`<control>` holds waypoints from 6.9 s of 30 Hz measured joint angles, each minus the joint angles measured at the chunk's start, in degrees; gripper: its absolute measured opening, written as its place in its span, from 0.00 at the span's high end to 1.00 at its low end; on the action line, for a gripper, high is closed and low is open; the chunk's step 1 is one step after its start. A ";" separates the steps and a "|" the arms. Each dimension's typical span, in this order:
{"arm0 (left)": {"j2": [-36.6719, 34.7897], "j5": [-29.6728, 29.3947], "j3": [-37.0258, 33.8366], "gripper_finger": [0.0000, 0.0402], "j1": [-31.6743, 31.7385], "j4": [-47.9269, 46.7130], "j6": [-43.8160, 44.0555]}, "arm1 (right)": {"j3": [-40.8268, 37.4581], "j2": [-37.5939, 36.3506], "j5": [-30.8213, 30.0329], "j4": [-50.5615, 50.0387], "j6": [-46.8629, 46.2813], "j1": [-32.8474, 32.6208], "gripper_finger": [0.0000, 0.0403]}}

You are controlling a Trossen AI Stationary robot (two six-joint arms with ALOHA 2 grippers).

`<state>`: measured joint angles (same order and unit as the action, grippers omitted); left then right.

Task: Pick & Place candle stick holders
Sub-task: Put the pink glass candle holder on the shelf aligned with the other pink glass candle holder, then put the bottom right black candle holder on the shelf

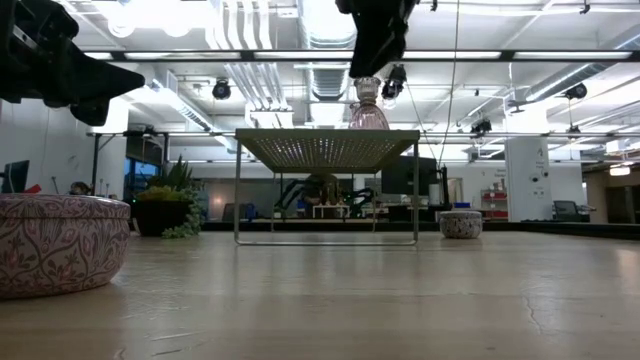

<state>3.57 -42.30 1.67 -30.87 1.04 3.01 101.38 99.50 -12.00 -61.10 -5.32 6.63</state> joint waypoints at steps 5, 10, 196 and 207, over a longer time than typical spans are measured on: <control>0.00 0.00 0.00 0.97 0.02 0.00 0.01 | 3.41 0.00 -0.01 -2.33 -0.05 0.00 0.38; 0.00 0.00 0.00 0.97 0.02 0.02 0.00 | 8.06 0.00 0.10 -8.21 -1.64 -0.20 0.37; 0.04 -1.80 -0.11 0.97 0.06 5.72 -0.21 | -27.58 -13.94 -24.50 25.06 -26.28 -45.10 0.97; 1.56 12.80 -0.09 0.96 0.68 19.29 0.44 | -27.58 -13.96 -12.57 34.22 -17.13 -36.43 0.97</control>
<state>5.13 -29.51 1.58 -30.20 20.33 3.44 73.80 85.54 -24.57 -26.89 -22.45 -29.80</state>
